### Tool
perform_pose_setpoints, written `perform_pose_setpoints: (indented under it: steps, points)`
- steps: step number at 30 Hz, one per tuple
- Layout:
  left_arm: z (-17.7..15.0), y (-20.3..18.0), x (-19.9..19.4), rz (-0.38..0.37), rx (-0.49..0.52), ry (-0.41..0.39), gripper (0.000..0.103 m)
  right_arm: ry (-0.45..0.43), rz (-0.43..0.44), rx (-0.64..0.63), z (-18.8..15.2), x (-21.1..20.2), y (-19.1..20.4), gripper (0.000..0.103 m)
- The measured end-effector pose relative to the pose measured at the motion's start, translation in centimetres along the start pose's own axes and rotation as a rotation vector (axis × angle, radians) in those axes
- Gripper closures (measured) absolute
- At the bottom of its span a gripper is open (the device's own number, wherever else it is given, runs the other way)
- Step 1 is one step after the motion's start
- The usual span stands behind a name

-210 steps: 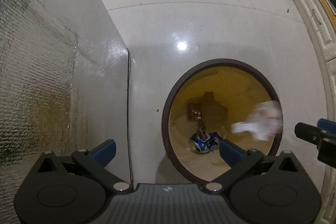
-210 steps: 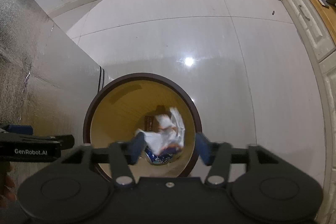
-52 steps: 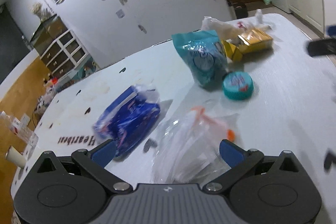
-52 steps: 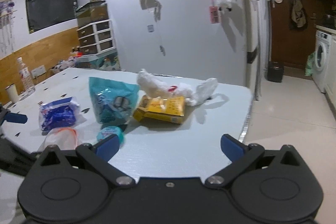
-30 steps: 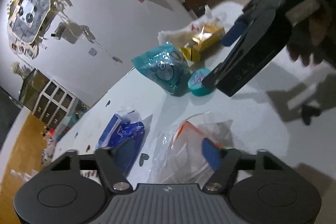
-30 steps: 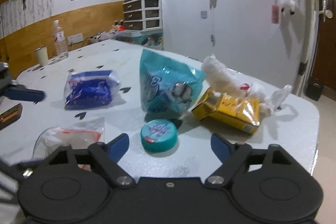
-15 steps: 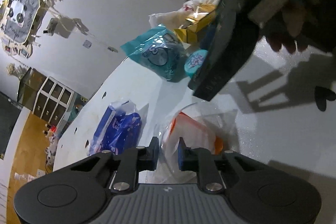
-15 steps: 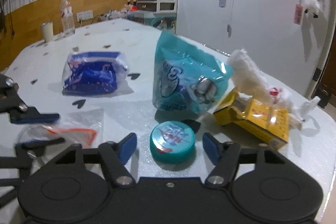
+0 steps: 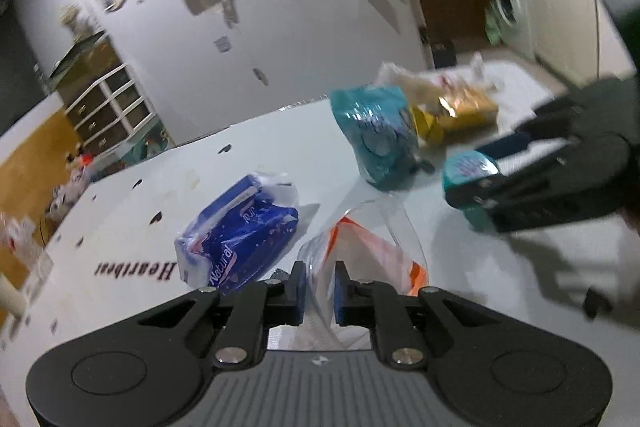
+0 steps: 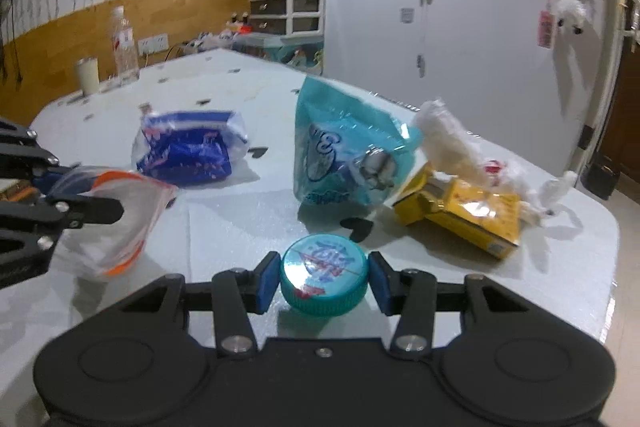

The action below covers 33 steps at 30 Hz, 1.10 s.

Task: Collect trash
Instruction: 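Carry the zip bag and teal lid with both tools over the trash bin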

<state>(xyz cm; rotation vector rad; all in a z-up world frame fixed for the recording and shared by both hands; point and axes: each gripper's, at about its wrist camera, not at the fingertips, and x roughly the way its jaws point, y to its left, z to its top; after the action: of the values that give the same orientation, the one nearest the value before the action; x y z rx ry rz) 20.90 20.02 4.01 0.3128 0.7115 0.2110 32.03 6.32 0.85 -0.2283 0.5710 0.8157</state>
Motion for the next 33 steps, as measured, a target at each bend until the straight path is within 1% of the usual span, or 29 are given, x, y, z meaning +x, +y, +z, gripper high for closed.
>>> perform_pose_setpoints:
  steps: [4,6,9,15,18,23,33]
  points:
    - [0.3,0.2,-1.9,-0.008,-0.073,-0.044,0.089,-0.024,-0.018,0.042,-0.2,-2.7,0.0,0.055]
    - [0.5,0.2,-2.8,-0.02,-0.112,-0.062,0.089,-0.029,-0.041,0.082,-0.3,-4.0,-0.1,0.055]
    - [0.7,0.0,-4.2,-0.04,-0.171,-0.083,0.089,-0.043,-0.067,0.104,-0.6,-6.1,-0.2,0.055]
    - [1.0,-1.1,-6.9,-0.058,-0.251,-0.121,0.089,-0.09,-0.127,0.151,-1.4,-10.7,-0.8,0.055]
    - [1.4,-2.1,-8.1,-0.059,-0.263,-0.144,0.089,-0.109,-0.159,0.17,-1.8,-13.2,-1.3,0.055]
    - [2.1,-4.3,-10.3,-0.08,-0.271,-0.188,0.089,-0.138,-0.204,0.181,-2.7,-17.5,-2.0,0.055]
    - [4.1,-10.8,-13.4,-0.186,-0.251,-0.252,0.089,-0.182,-0.309,0.218,-5.3,-24.7,-4.4,0.055]
